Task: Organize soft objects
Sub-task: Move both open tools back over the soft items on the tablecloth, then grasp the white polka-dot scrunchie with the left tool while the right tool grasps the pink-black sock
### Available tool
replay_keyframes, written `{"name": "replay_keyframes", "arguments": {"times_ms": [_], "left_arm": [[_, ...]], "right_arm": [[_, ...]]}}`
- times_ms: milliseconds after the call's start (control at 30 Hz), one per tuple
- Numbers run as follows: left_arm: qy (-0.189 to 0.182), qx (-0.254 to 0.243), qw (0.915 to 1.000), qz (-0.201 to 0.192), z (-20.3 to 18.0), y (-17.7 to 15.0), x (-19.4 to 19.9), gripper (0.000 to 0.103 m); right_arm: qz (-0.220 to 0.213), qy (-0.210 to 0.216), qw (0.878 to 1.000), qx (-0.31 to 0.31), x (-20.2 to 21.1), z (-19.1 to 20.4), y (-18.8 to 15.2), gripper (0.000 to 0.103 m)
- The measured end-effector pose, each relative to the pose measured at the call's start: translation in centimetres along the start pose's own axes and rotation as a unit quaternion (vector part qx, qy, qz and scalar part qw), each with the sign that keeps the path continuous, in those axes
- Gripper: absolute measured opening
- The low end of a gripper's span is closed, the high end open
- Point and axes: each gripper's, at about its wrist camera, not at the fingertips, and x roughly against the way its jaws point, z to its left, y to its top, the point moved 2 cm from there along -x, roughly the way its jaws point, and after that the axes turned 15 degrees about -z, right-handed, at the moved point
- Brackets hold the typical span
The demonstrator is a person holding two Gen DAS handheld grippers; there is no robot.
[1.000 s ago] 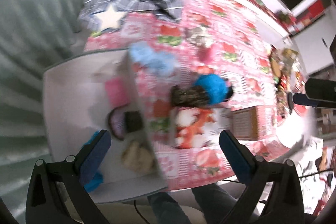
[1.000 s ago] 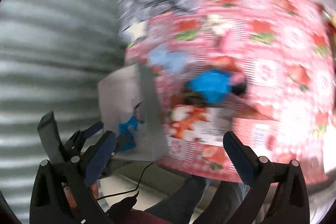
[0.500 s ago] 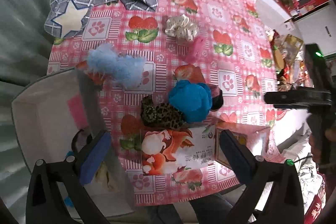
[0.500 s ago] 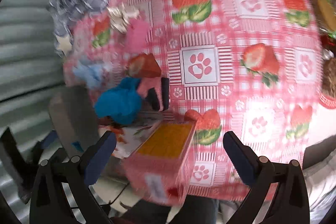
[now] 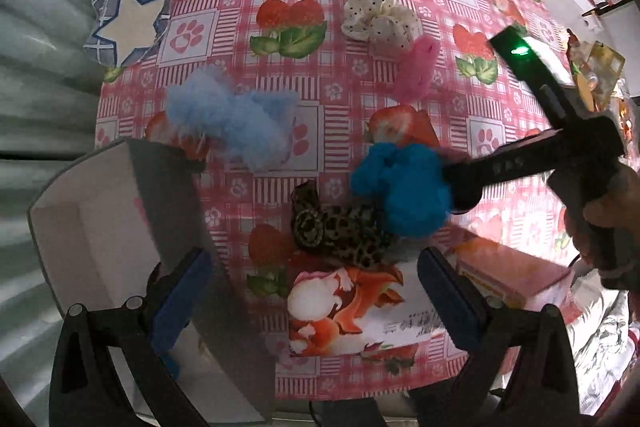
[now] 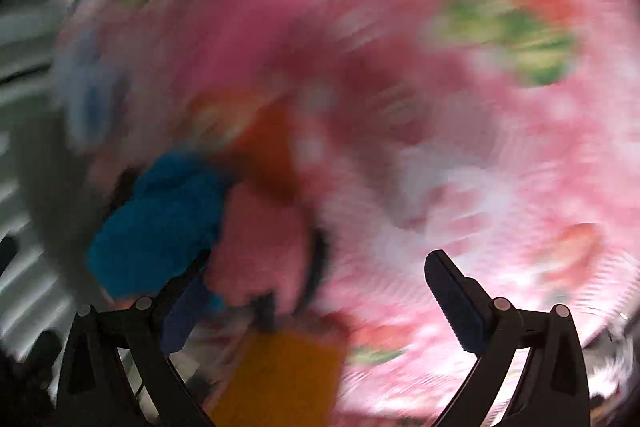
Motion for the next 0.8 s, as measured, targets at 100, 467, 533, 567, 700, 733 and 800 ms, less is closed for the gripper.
{"name": "replay_keyframes", "arguments": {"times_ms": [100,467,533,567,700,733,800], "left_arm": [[0.003,-0.008,1.0000,-0.003,-0.7,1.2,-0.4,0.103],[-0.022,-0.017,0.9994,-0.019,-4.0,10.0,-4.3,0.103],[-0.025,-0.004,0.9994,-0.023,-4.3,11.8,-5.6,0.103],[-0.028,0.004,0.9994,-0.021,-4.5,12.7,-6.5,0.103],[-0.021,0.019,0.9994,-0.018,-5.6,15.0,-10.0,0.103],[-0.016,0.019,0.9995,-0.017,-5.8,15.3,-10.8,0.103],[-0.008,0.021,0.9997,-0.014,-6.2,15.8,-12.3,0.103]], "right_arm": [[-0.075,-0.094,0.992,-0.049,3.0,-5.5,0.4,0.102],[-0.126,0.038,0.985,-0.116,5.6,-9.3,-1.6,0.102],[-0.127,0.065,0.985,-0.094,5.0,-7.5,-1.9,0.102],[-0.128,0.071,0.986,-0.082,4.7,-6.6,-1.9,0.102],[-0.118,0.059,0.991,-0.029,2.3,-4.0,-1.2,0.102],[-0.116,0.046,0.992,-0.015,1.8,-3.5,-1.3,0.102],[-0.120,0.023,0.992,0.003,1.0,-3.1,-0.8,0.102]]}}
